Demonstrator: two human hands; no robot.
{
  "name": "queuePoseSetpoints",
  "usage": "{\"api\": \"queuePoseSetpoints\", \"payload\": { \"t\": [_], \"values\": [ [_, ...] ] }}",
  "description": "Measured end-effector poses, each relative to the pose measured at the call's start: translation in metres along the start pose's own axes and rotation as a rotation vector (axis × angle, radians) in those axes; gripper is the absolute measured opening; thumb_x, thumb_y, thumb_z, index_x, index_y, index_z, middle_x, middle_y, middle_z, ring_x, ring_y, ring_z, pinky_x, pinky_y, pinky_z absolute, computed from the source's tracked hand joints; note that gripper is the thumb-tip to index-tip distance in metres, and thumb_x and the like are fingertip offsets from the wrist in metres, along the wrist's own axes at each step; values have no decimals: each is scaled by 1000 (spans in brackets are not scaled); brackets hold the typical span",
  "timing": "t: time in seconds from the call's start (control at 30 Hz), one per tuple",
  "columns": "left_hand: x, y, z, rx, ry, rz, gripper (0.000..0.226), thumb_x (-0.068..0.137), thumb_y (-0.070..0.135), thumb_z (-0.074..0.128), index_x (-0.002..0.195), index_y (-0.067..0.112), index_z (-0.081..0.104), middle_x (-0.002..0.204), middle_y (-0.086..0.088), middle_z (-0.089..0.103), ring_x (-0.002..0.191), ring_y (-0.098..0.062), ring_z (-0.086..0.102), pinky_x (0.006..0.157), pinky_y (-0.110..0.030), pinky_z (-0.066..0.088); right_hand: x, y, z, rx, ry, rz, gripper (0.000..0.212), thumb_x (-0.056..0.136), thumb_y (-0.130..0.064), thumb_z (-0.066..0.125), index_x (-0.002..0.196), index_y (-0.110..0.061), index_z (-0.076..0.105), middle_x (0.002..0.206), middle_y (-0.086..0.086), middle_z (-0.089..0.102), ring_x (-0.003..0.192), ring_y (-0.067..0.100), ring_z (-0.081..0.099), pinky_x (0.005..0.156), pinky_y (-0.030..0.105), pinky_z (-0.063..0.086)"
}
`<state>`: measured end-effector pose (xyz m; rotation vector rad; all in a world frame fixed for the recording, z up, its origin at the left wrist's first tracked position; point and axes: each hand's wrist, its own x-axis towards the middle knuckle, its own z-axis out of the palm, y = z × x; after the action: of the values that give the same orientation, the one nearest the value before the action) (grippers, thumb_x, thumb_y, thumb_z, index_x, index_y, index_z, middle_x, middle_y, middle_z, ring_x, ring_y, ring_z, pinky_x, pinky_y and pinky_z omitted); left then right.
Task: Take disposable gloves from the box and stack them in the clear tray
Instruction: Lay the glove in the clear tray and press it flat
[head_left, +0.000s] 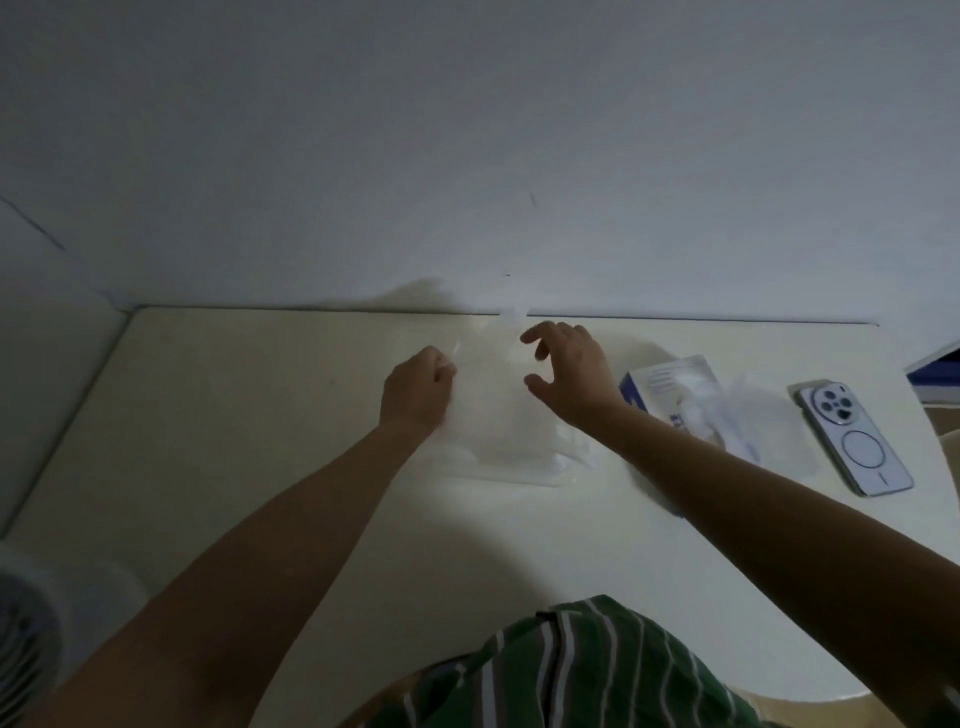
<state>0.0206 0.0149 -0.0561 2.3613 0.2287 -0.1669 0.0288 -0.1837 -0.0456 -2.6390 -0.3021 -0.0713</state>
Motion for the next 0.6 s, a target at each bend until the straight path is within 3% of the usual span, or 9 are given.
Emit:
{"api": "queuePoseSetpoints", "payload": {
  "t": [0.1,0.13,0.23,0.33,0.43,0.53,0.6],
  "values": [
    [3,-5,-4,244,113,101,21,98,22,44,86,8,54,82,-14,63,78,-34,59,64,-36,42,-2,-17,0,67,202,-189,32,80,-13,71,109,-15,59,105,2,55,90,11,49,78,24,44],
    [2,-6,-4,300,130,127,22,99,24,42,88,9,54,82,-13,63,76,-32,57,61,-35,38,-3,-23,1,88,185,-255,27,81,-11,69,105,-17,60,103,0,55,85,6,48,74,22,44],
    [3,-7,-5,419,142,177,24,101,26,40,97,10,57,84,-9,65,70,-24,51,60,-31,34,-6,-34,16,48,-151,-299,23,87,-12,65,109,-19,61,106,-1,56,79,6,52,72,32,54],
    [2,-6,-4,459,114,185,18,100,20,42,104,11,56,90,-10,67,77,-28,60,61,-32,35,-11,-29,38,-73,-463,-149,47,87,-20,69,131,-19,51,123,5,51,93,18,60,84,35,54],
    [-3,-5,-5,563,134,269,27,92,6,45,117,11,52,105,-11,58,89,-26,57,68,-29,42,-12,-24,53,-174,-548,-86,60,87,-24,70,140,-18,42,130,8,47,105,24,58,89,36,52],
    [-8,1,-3,671,254,595,32,81,-4,42,105,8,60,96,-11,56,83,-26,54,70,-33,47,-12,-24,63,-198,-559,-67,64,86,-22,70,142,-16,40,130,11,45,109,25,54,89,37,52],
    [-10,7,4,655,84,657,22,81,-2,48,98,8,59,93,-11,56,78,-28,57,66,-35,50,-12,-24,68,-201,-563,-57,66,85,-19,70,143,-13,38,128,12,44,108,25,53,86,35,52]
  ]
}}
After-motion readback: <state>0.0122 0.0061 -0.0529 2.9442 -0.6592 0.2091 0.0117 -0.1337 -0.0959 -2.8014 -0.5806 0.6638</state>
